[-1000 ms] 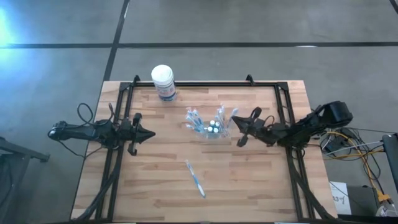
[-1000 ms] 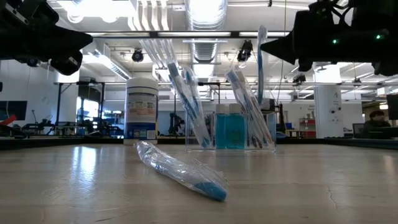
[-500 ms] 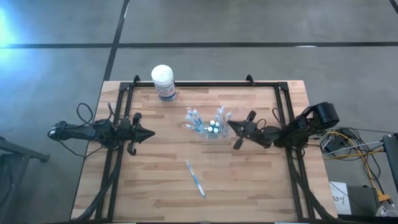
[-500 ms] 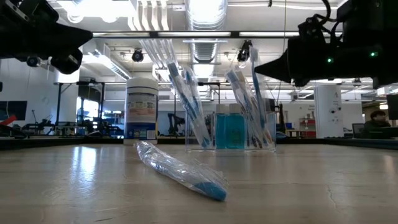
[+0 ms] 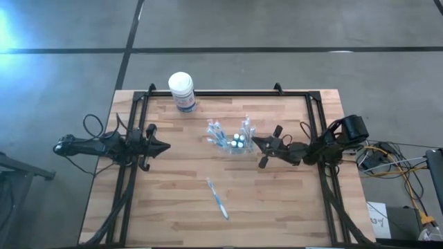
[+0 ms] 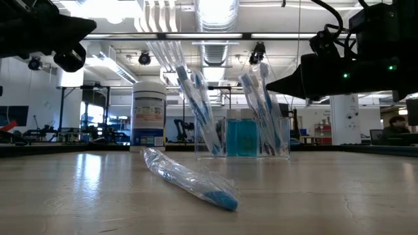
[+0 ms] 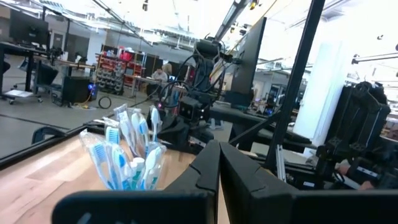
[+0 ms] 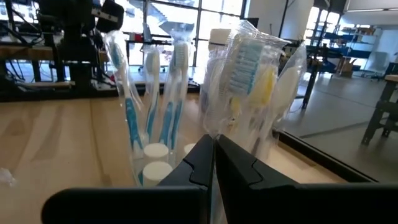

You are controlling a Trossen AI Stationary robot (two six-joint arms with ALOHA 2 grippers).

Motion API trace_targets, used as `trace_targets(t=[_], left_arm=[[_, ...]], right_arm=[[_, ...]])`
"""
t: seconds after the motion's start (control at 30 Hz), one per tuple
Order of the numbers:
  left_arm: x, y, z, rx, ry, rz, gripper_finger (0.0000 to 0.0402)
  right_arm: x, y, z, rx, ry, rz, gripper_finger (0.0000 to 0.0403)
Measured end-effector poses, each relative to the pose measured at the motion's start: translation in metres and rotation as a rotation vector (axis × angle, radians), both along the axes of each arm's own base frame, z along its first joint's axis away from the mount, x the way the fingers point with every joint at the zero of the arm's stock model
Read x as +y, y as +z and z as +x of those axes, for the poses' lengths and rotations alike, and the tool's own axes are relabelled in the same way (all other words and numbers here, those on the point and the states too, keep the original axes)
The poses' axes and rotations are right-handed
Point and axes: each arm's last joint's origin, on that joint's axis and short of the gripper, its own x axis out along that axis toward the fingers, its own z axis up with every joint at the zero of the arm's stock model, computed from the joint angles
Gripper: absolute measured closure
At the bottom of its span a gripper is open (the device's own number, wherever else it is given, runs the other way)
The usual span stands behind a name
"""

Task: Pick & Place toothbrushing station
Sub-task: Put the blue toothbrush into the transparent organizer

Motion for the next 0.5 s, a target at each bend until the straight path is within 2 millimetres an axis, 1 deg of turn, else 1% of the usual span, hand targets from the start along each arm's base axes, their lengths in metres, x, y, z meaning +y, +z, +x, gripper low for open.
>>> trace_targets(t=[0.27,0.5], left_arm=[[0.0,0.0,0.0,0.001,0.001,0.006,0.0388],[0.0,0.0,0.0,0.001,0.004,0.026,0.0388]], right_arm=[[0.0,-0.009,0.0,0.077,-0.001,0.01,0.039],[0.0,-0.011,0.0,0.096,-0.001,0.014,0.039]])
